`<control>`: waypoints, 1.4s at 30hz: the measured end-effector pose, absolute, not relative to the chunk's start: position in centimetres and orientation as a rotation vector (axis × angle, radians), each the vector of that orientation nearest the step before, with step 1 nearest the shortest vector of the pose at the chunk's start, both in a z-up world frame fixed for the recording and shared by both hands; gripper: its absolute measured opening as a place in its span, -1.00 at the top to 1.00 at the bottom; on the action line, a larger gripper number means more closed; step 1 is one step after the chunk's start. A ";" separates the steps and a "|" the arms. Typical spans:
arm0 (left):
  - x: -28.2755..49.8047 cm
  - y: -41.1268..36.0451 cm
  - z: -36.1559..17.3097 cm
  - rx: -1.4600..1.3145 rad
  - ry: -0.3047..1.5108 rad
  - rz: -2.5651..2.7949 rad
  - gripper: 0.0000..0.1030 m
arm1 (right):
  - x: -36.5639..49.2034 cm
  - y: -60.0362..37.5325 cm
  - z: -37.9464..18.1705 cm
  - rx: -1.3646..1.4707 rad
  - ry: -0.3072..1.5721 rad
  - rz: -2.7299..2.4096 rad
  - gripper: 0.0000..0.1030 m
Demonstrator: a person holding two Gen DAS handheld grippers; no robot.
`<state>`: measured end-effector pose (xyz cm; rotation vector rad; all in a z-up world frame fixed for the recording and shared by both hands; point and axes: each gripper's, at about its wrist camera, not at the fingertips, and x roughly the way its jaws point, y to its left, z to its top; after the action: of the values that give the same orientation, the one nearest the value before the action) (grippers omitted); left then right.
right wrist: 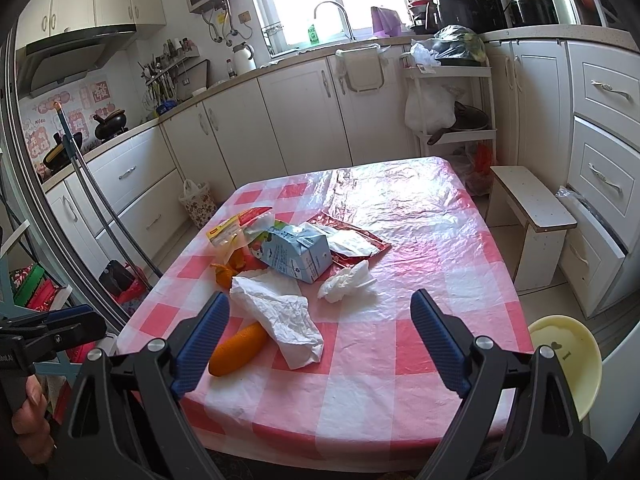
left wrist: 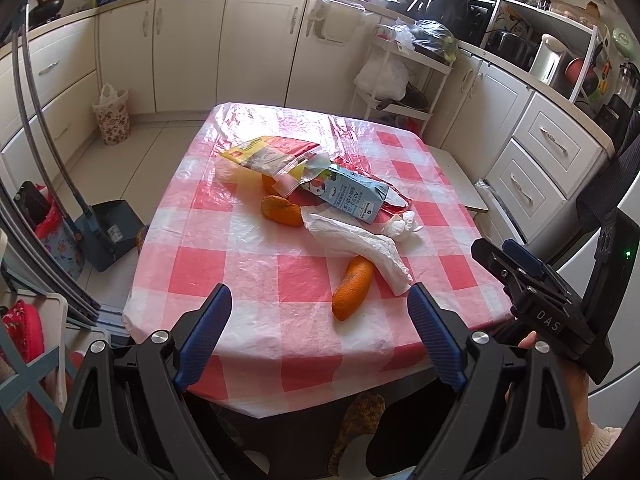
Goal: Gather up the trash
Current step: 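Return both tools to the table and pause, then grasp the orange peel with the left tool while the right tool grasps the white paper sheet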
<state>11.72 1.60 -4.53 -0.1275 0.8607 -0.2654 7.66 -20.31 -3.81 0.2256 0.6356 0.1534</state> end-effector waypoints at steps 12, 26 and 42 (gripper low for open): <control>11.8 1.7 -4.6 -0.128 0.861 -0.265 -0.67 | 7.6 -20.2 -3.8 0.224 0.637 0.153 -0.72; 11.8 1.8 -4.5 -0.129 0.862 -0.265 -0.67 | 7.6 -20.1 -3.8 0.222 0.638 0.152 -0.71; 12.6 4.4 -7.6 -0.165 0.890 -0.257 -0.67 | 7.4 -21.3 -4.2 0.259 0.635 0.156 -0.72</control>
<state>12.58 4.37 -7.65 -0.1651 0.8903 -0.2565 7.37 -21.32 -4.16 0.2592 0.6348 0.1564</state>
